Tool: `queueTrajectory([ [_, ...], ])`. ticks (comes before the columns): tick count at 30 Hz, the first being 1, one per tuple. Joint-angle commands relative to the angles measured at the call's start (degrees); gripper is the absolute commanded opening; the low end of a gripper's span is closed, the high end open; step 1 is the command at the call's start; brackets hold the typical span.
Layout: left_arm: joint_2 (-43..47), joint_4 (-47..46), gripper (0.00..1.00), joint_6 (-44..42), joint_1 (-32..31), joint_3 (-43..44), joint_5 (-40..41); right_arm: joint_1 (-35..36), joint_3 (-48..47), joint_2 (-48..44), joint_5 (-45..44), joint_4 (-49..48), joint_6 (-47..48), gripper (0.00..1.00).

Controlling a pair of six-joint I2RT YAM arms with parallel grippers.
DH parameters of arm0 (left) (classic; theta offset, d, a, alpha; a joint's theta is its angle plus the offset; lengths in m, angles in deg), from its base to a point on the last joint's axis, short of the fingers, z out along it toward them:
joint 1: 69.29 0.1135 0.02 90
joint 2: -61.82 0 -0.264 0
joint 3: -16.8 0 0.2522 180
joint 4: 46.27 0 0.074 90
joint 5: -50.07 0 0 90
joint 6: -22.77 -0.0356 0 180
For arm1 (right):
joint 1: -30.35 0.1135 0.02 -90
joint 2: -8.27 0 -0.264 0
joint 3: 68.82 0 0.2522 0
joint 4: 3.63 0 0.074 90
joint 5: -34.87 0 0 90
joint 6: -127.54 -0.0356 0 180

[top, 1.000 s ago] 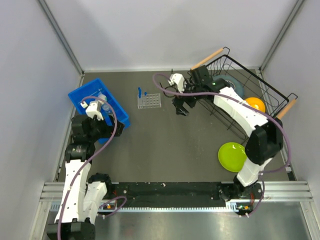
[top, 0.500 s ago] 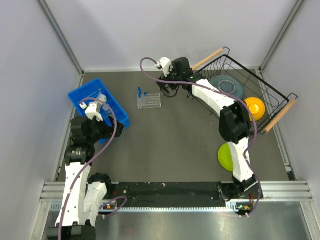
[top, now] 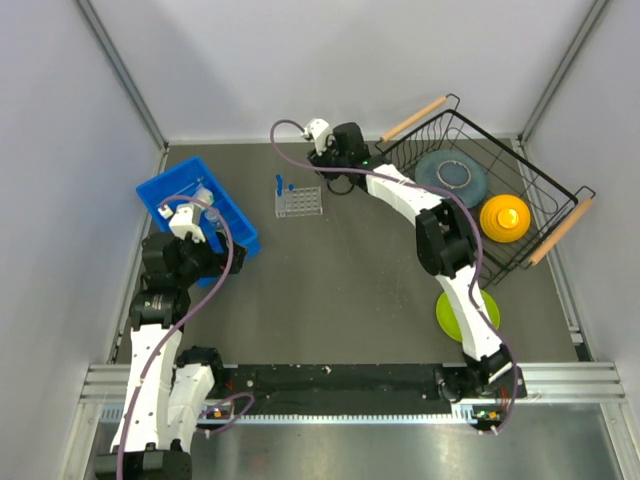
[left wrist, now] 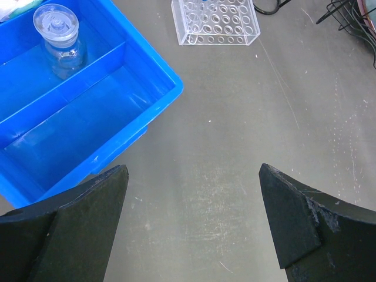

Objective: Organize the chemistry lab equipment

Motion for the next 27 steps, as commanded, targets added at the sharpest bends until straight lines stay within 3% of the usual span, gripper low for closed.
queueTrajectory([
  [1,0.25,-2.04,0.99,-1.05,0.17,-0.27,0.50,2.20,-3.42,1.92,-2.32,-4.56,-0.31,0.35],
  [5,0.16,-2.13,0.99,-0.87,0.17,-0.35,0.32,2.29,-0.61,0.96,-3.91,-6.58,-0.48,0.09],
  [8,0.25,-2.30,0.99,-0.52,0.17,-0.35,-0.38,2.55,3.43,-2.03,-4.61,-9.39,0.22,0.00],
  [15,1.39,-2.57,0.99,-0.35,0.17,-0.53,-0.74,4.40,3.27,-6.78,-6.54,-8.35,3.11,0.00],
  [22,3.50,-3.18,0.99,0.97,0.17,-1.14,0.32,7.12,1.68,-11.78,-7.16,-3.78,12.69,0.00],
  [27,4.73,-6.07,0.99,0.71,0.17,-2.10,-5.64,8.44,-0.68,-17.31,-3.58,2.80,9.81,0.00],
])
